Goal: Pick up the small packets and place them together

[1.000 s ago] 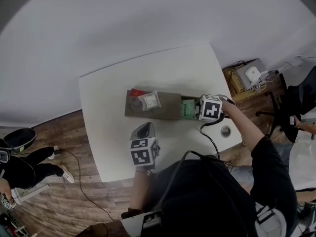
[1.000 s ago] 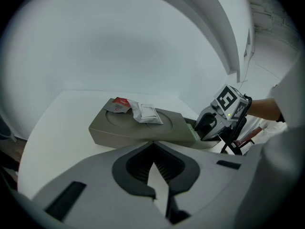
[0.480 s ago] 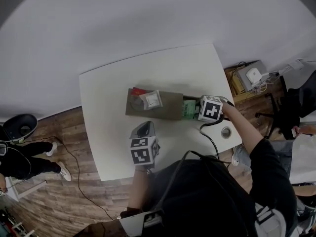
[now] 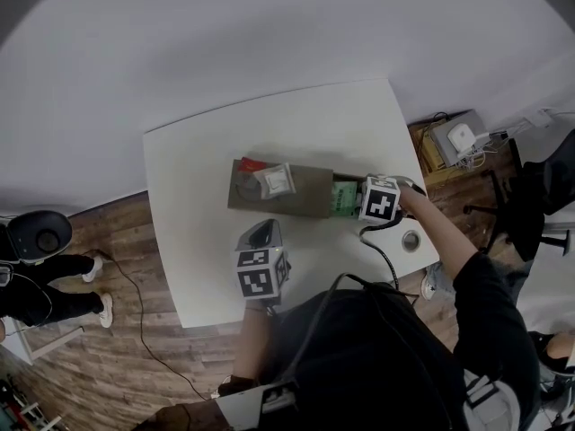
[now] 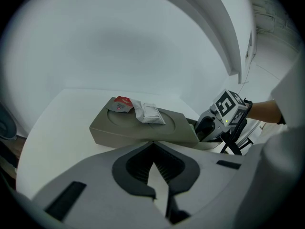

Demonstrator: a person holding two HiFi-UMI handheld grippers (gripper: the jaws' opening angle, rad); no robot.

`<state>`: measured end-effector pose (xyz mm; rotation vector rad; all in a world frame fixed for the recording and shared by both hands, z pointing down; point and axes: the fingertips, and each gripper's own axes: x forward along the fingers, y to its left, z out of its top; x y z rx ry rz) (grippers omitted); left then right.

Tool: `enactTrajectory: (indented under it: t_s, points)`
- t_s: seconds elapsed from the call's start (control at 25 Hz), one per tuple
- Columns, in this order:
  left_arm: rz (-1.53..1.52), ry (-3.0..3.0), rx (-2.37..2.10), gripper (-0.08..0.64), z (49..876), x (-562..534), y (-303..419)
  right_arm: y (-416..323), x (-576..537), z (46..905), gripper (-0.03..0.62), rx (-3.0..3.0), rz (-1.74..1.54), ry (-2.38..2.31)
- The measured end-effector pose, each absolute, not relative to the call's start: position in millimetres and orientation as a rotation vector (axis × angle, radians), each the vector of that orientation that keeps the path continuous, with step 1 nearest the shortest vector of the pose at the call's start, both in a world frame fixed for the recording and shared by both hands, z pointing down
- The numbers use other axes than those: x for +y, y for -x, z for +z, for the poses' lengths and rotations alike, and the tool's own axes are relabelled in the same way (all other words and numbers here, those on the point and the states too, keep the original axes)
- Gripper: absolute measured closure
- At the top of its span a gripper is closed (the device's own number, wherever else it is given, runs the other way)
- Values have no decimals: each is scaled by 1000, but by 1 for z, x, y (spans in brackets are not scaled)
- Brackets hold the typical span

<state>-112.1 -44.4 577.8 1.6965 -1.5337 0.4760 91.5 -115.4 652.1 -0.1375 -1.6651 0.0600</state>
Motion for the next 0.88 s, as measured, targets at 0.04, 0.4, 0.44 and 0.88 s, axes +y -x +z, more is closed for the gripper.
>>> enactTrajectory:
  t_s: [0.04,0.4,0.44,0.88]
  points:
    - [477,-1696,-1536,563,578,-45,112,-91,-116,653,422,-1662,56,130]
    - [461,-1701,-1537,563,576,-45,111,-90,-116,655,423,-1619,24,122]
    - [458,-1700,-1539,563,576,-45,112,-90,-116,655,423,-1612,20,123]
    - [438,-1696,-1546,563,576,-46,114,-96,-106,656,552,-1583,38,178]
